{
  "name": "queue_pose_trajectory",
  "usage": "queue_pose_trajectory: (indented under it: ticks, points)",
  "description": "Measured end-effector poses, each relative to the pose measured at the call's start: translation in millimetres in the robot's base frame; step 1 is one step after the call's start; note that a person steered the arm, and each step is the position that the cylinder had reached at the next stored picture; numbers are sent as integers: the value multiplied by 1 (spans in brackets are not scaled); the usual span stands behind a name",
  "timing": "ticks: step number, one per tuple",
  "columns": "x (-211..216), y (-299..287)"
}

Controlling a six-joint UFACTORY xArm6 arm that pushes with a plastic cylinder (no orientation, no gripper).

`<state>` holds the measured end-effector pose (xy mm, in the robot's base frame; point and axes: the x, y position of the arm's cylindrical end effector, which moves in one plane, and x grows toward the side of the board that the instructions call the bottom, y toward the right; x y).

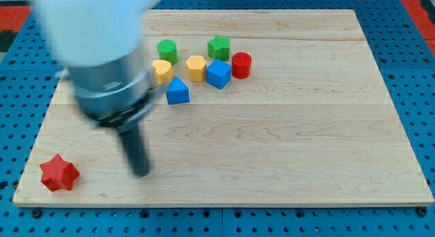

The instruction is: Move the red star into the green circle

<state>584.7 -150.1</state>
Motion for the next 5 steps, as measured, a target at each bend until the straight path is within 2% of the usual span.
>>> queue_pose_trajectory:
  ticks: [1, 2, 4, 5]
  points:
    - [33, -56]
    - [10, -106]
    - [-81, -106]
    - [-95, -93]
